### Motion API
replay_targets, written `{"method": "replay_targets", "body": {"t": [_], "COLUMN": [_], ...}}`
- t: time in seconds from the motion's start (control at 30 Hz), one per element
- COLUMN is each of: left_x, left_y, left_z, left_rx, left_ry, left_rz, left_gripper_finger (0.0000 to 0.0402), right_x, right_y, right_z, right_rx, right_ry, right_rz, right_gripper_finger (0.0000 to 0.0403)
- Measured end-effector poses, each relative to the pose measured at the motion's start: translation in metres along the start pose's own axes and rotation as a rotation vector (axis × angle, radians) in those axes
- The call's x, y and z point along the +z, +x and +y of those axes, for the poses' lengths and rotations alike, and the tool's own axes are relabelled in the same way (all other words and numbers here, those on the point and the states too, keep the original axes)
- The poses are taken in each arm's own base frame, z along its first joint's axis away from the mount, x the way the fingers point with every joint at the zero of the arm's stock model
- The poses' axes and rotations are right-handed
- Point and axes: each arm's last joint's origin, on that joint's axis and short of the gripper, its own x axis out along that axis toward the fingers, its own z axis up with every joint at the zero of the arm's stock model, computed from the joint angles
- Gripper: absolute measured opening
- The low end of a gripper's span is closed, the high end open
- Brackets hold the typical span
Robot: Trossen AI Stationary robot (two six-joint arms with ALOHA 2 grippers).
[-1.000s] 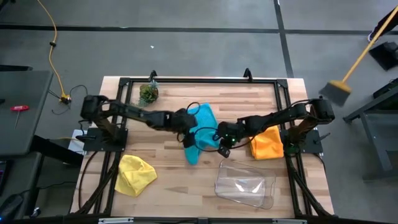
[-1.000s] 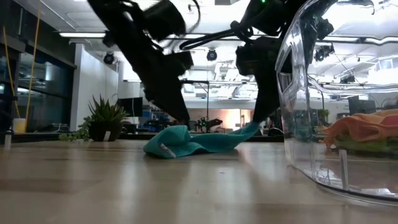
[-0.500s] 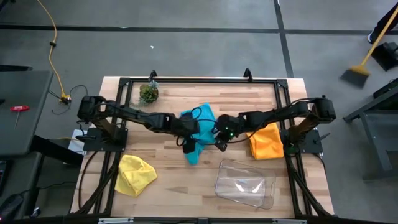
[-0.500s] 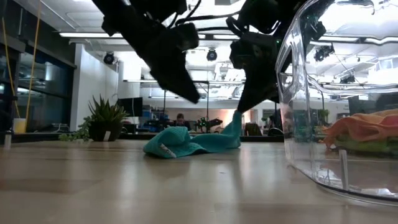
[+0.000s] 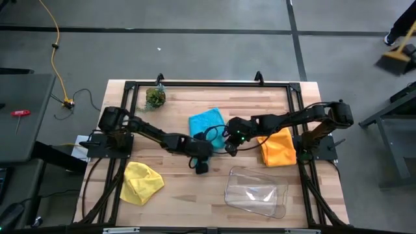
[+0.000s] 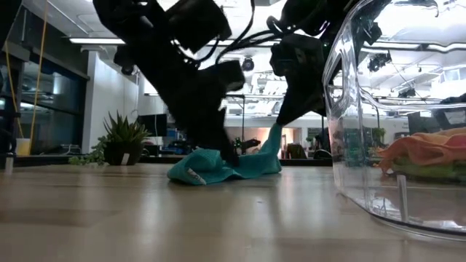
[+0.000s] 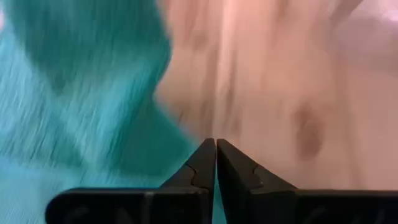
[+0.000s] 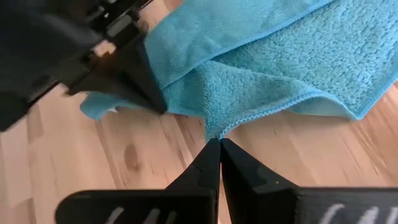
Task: Fold microfiber towels
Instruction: Fold the blue cloth
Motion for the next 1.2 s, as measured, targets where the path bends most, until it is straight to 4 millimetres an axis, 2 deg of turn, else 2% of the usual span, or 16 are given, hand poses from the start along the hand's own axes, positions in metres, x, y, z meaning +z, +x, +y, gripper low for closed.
{"method": "replay_targets", "body": {"t": [0.1,0.37,0.5,0.57,0.67,0.77,0.87,1.07,1.2], "left_x": [-0.004,0.003,0.001,-0.001,0.007,0.015,0.012,0.005,0.000], "left_y": [-0.001,-0.034,-0.040,-0.039,-0.040,-0.042,-0.044,-0.051,-0.055], "left_z": [0.002,0.017,0.028,0.032,0.031,0.017,-0.002,-0.041,-0.052], "left_rx": [0.058,0.131,0.163,0.149,0.049,-0.057,-0.093,-0.036,-0.009], "left_ry": [0.009,0.098,0.145,0.138,0.104,0.097,0.139,0.213,0.312], "left_rz": [0.039,0.103,0.162,0.183,0.119,0.031,0.025,-0.039,-0.027], "left_gripper_finger": [0.0004,0.0000,0.0000,0.0000,0.0000,0.0000,0.0000,0.0009,0.0046], "right_x": [-0.001,-0.005,-0.009,-0.009,-0.009,-0.009,-0.009,-0.008,-0.008], "right_y": [0.000,0.000,-0.001,-0.001,-0.001,-0.001,-0.001,-0.001,-0.001], "right_z": [0.000,-0.003,-0.005,-0.005,-0.006,-0.006,-0.006,-0.006,-0.006], "right_rx": [-0.004,-0.037,-0.062,-0.064,-0.069,-0.079,-0.085,-0.088,-0.084], "right_ry": [0.001,0.005,0.005,-0.002,-0.005,-0.006,0.004,0.006,0.007], "right_rz": [0.006,0.056,0.089,0.089,0.085,0.080,0.077,0.076,0.078], "right_gripper_finger": [0.0000,0.0000,0.0000,0.0000,0.0000,0.0000,0.0000,0.0000,0.0000]}}
